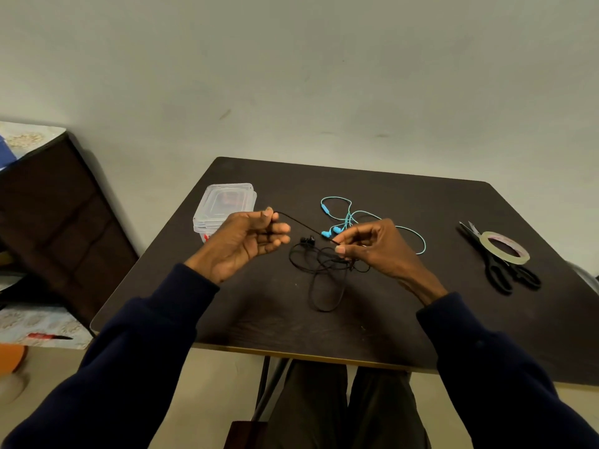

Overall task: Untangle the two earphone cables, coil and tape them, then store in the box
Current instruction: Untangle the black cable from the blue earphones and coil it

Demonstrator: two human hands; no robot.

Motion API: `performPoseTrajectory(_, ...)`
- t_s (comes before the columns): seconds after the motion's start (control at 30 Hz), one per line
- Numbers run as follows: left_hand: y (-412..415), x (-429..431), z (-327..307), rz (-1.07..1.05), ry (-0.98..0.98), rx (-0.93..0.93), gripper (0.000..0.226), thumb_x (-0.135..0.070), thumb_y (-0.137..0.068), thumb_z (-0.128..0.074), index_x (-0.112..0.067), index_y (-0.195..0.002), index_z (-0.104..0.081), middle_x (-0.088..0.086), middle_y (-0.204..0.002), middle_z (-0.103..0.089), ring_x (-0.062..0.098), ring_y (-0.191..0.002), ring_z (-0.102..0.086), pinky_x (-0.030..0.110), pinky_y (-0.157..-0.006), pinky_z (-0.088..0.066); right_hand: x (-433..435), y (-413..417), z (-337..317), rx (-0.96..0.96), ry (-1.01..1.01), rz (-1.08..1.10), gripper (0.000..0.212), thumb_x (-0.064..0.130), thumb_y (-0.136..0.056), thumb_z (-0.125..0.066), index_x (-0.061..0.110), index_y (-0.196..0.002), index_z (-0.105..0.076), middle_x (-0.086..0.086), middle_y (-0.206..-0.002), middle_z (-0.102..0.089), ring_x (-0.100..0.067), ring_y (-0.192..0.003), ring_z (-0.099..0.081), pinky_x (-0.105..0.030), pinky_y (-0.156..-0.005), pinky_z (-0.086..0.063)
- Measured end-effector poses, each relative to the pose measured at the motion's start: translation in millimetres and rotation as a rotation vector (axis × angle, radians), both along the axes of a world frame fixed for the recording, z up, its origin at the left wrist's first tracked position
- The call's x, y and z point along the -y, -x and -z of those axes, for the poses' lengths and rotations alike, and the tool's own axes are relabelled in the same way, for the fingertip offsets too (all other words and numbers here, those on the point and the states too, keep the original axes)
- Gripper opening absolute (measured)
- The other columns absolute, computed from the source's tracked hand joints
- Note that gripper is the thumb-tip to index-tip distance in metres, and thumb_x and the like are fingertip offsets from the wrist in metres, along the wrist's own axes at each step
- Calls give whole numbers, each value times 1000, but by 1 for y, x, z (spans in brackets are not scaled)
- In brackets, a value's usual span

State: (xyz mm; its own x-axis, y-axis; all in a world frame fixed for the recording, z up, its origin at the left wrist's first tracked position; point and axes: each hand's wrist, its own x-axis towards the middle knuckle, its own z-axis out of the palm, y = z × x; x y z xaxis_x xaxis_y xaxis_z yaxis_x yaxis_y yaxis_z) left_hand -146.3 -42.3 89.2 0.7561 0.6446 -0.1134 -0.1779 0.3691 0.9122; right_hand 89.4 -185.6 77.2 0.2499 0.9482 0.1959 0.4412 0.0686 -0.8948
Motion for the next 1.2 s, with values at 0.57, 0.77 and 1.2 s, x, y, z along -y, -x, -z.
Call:
performPoseTrajectory(0.57,-12,23,10,549,-79,7,21,-11,-99,-44,-3,-118,-49,21,-89,-70,40,-100,-69,46,-97,-52,-8,12,-8,-76,-121,-1,17,6,-81,-79,3,-97,-77,-12,-88,-78,-24,-80,-74,-30,-77,-61)
performPoseTrajectory(0.77,-11,22,-7,447,91,195,18,-11,-98,-32,-10,-88,-46,17,-69,-63,40,-82,-68,43,-87,-54,-9,6,-37,-274,-33,-83,23,3,-86,-72,-4,-108,-72,-19,-92,-76,-19,-76,-72,-22,-68,-58)
performPoseTrajectory(1.2,8,-11,-41,-77,152,375,31,-28,-101,-53,-18,-72,-49,0,-64,-49,15,-66,-53,29,-68,-48,-21,3,-83,-49,98,-217,24,-2,-85,-72,-4,-110,-71,-25,-98,-73,-30,-87,-71,-36,-85,-60)
